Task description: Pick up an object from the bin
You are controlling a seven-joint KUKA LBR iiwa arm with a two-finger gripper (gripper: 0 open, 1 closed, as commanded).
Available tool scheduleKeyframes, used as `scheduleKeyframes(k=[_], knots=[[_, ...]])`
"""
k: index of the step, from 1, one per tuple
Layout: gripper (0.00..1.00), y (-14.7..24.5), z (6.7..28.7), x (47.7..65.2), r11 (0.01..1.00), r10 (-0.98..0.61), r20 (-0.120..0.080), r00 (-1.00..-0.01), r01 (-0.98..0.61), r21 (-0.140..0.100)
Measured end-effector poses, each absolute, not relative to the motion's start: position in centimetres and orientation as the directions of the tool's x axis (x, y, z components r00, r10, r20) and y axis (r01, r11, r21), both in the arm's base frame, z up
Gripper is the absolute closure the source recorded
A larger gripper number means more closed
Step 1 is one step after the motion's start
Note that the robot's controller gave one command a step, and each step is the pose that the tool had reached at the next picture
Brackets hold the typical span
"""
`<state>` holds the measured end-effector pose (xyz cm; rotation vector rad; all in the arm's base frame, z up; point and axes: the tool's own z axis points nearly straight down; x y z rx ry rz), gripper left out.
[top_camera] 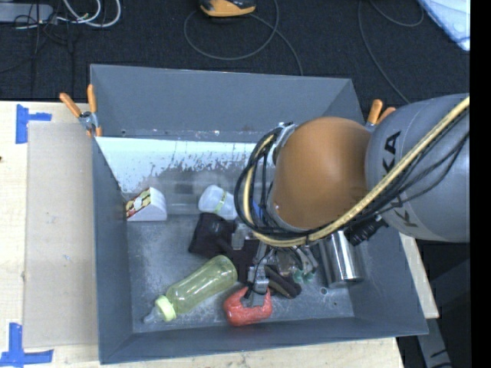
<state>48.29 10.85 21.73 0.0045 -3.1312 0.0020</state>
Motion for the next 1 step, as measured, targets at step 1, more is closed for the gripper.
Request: scheduleKeyframes(k=[1], knots=[[0.0, 10.78, 22.16, 48.45, 1.0, 0.001, 0.003, -1.0, 0.001, 0.0]])
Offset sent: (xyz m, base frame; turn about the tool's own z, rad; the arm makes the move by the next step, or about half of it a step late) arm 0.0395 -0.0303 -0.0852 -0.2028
